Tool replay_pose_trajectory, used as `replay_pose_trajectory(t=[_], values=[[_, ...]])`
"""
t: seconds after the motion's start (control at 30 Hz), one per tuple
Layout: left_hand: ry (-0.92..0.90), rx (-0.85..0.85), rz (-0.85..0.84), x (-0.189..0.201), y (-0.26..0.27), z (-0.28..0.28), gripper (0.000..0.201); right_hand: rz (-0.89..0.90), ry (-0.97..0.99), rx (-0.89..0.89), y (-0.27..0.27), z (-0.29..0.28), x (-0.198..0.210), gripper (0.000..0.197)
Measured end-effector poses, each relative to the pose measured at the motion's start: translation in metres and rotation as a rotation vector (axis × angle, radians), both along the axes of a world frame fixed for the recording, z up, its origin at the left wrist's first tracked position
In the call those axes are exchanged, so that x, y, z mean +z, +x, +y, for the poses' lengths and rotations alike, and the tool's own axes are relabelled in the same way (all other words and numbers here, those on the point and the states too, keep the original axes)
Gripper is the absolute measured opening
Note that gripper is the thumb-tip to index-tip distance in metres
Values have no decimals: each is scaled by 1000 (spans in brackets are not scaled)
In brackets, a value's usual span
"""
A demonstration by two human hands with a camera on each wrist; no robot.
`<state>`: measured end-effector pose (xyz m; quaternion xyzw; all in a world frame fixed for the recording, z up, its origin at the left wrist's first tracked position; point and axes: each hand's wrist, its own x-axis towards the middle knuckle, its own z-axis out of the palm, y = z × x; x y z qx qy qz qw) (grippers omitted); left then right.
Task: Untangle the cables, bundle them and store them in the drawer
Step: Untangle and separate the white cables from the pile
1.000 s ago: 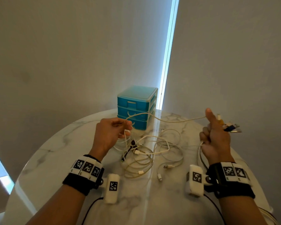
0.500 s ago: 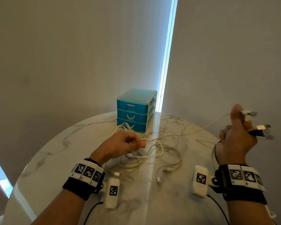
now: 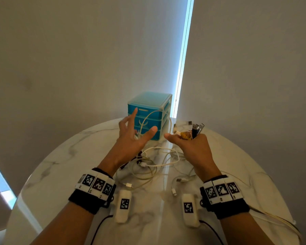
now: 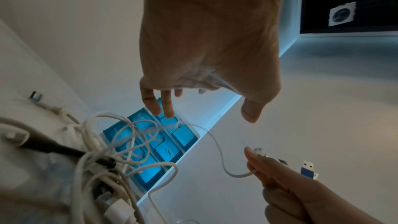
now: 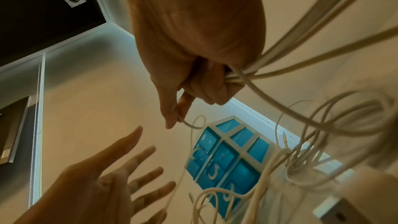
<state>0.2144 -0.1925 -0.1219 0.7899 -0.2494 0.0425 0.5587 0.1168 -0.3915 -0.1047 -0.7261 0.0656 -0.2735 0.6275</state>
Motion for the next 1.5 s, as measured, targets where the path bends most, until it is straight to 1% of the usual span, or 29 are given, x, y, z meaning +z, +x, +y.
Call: replay_pose_trajectory(t=[0.03, 0.1, 0.13, 0.17, 0.3, 0.4, 0.47, 0.53, 0.6, 0.63, 0.67, 0.77, 0.87, 0.93, 0.97, 1.03, 1.07, 1.1, 1.13, 1.17, 1.2, 1.23, 1.27, 1.33, 1.37, 1.4, 1.43, 1.47, 1.5], values=[[27, 18, -89, 2, -2, 0, 88, 3, -25, 12, -1, 3, 1, 32], [24, 2, -215, 7, -8, -2, 59, -4, -74, 34, -2, 6, 1, 43], [19, -13, -237, 9, -12, -4, 47, -12, -101, 61, -2, 7, 0, 47], [21, -24, -244, 11, -16, -7, 41, -21, -128, 82, -3, 9, 1, 49], [69, -75, -226, 13, -24, -14, 39, -32, -229, 112, 0, 12, -2, 47], [21, -137, -160, 15, -25, -12, 34, -40, -306, 145, -1, 13, -3, 35], [-1, -128, -151, 16, -25, -11, 30, -45, -374, 172, -2, 13, -3, 33], [-9, -109, -160, 16, -27, -13, 32, -22, -438, 190, -2, 15, -2, 33], [-6, -105, -165, 15, -30, -17, 39, 30, -505, 201, -1, 19, -2, 27], [-6, -102, -165, 15, -32, -19, 42, 59, -537, 193, 0, 20, -3, 23], [-11, -98, -163, 16, -33, -20, 42, 92, -572, 170, 1, 20, -5, 24], [-38, -106, -164, 17, -33, -20, 33, 184, -677, 55, 5, 19, -10, 40], [-70, -141, -144, 19, -32, -15, 28, 229, -767, -31, 6, 22, -14, 47], [-93, -172, -143, 19, -31, -12, 28, 251, -795, -50, 5, 22, -16, 45], [-101, -182, -144, 20, -32, -11, 28, 251, -814, -49, 6, 20, -17, 41], [-112, -186, -156, 21, -35, -12, 29, 212, -858, -51, 9, 13, -19, 34], [-110, -187, -166, 22, -37, -13, 31, 180, -860, -77, 7, 10, -17, 39], [-101, -188, -173, 22, -38, -15, 34, 135, -812, -121, 8, 5, -17, 49], [-85, -186, -171, 22, -39, -17, 37, 71, -748, -151, 8, 1, -15, 54], [-60, -175, -159, 22, -37, -19, 41, -2, -672, -140, 7, -2, -14, 52], [-36, -157, -139, 21, -36, -20, 46, -78, -583, -100, 4, -2, -10, 46], [-10, -135, -112, 19, -33, -20, 53, -154, -470, -47, -2, 1, -4, 37], [29, -117, -71, 16, -28, -18, 63, -199, -337, -4, -7, 4, 2, 35], [164, -120, 31, 7, -19, -13, 93, -287, -37, 18, -13, 3, 15, 64], [252, -136, 83, 1, -15, -10, 108, -333, 126, 46, -14, 0, 18, 69], [335, -159, 131, -4, -11, -7, 116, -367, 263, 68, -17, -3, 23, 70], [416, -187, 167, -7, -9, -5, 118, -391, 361, 87, -17, -8, 25, 69], [493, -213, 192, -9, -8, -2, 111, -405, 411, 93, -19, -14, 27, 68], [552, -238, 207, -10, -7, 0, 94, -414, 447, 77, -22, -21, 29, 67]])
